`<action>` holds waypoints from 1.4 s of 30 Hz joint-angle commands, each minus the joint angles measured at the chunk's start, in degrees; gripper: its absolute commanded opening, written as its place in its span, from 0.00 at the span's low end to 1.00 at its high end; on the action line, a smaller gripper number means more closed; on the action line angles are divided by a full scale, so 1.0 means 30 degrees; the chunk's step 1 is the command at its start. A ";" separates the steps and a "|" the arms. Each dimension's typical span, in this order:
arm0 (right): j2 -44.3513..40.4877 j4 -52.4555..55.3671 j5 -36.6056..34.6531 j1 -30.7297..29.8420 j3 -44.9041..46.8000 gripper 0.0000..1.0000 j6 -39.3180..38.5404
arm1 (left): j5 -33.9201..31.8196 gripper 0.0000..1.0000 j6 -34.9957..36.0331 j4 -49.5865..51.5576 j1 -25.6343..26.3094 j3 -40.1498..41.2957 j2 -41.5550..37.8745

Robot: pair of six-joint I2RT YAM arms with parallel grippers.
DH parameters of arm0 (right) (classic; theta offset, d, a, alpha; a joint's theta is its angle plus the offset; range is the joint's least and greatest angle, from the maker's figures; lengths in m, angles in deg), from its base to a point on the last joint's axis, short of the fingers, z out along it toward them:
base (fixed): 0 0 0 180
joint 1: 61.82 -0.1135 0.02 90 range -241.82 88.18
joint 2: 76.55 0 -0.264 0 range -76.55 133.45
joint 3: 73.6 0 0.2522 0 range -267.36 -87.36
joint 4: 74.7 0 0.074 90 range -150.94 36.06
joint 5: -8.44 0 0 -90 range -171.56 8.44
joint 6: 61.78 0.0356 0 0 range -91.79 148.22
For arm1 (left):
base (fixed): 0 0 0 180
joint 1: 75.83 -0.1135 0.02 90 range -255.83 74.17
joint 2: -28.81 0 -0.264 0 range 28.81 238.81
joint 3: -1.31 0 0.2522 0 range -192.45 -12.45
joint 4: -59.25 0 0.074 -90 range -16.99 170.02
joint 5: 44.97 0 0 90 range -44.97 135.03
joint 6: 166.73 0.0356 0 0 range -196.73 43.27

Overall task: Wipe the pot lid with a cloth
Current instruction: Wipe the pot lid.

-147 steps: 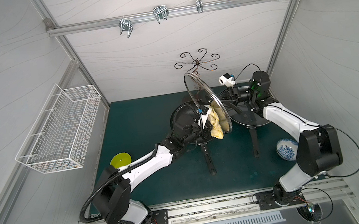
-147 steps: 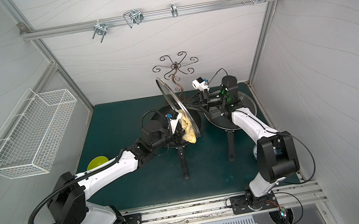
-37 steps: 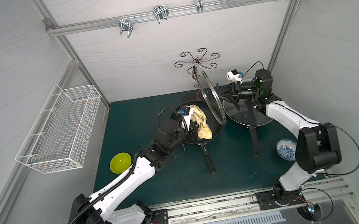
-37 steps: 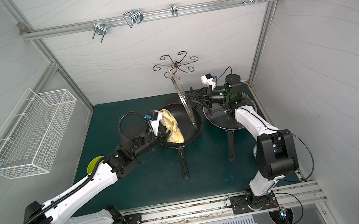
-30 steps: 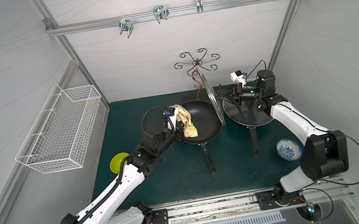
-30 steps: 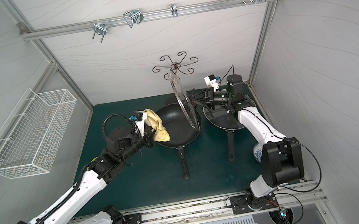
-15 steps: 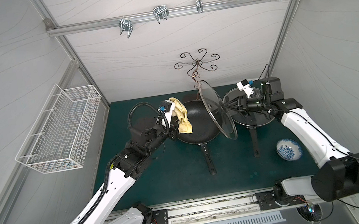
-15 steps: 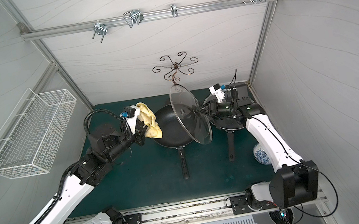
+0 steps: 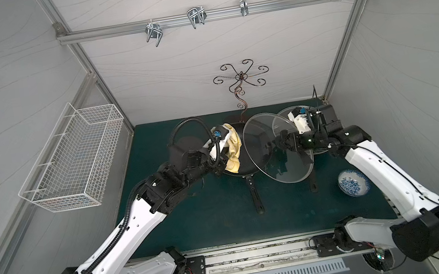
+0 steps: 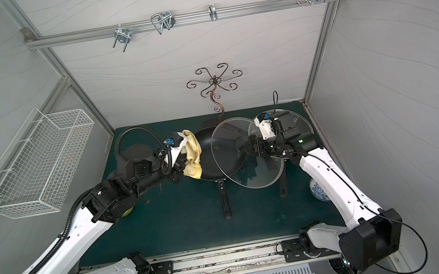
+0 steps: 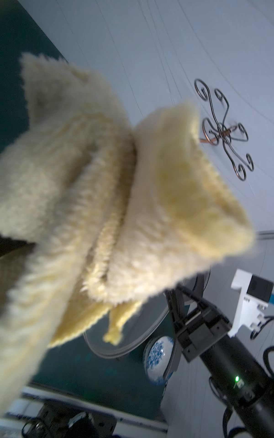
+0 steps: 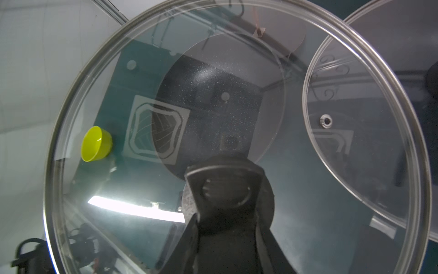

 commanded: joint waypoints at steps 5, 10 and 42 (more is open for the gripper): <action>-0.0748 -0.1712 -0.1898 -0.1166 -0.1396 0.00 -0.3918 | 0.0467 0.00 -0.0077 0.1044 0.1765 -0.1868 0.2665; -0.0519 -0.1485 -0.2352 -0.2117 -0.1743 0.00 -0.4845 | 0.0380 0.00 -0.2625 0.1546 0.1898 -0.3641 0.5198; -0.2068 -0.2980 -0.1523 -0.4442 -0.0255 0.00 -1.0791 | 0.1771 0.00 -0.9695 0.4412 -0.1006 -0.5194 0.8693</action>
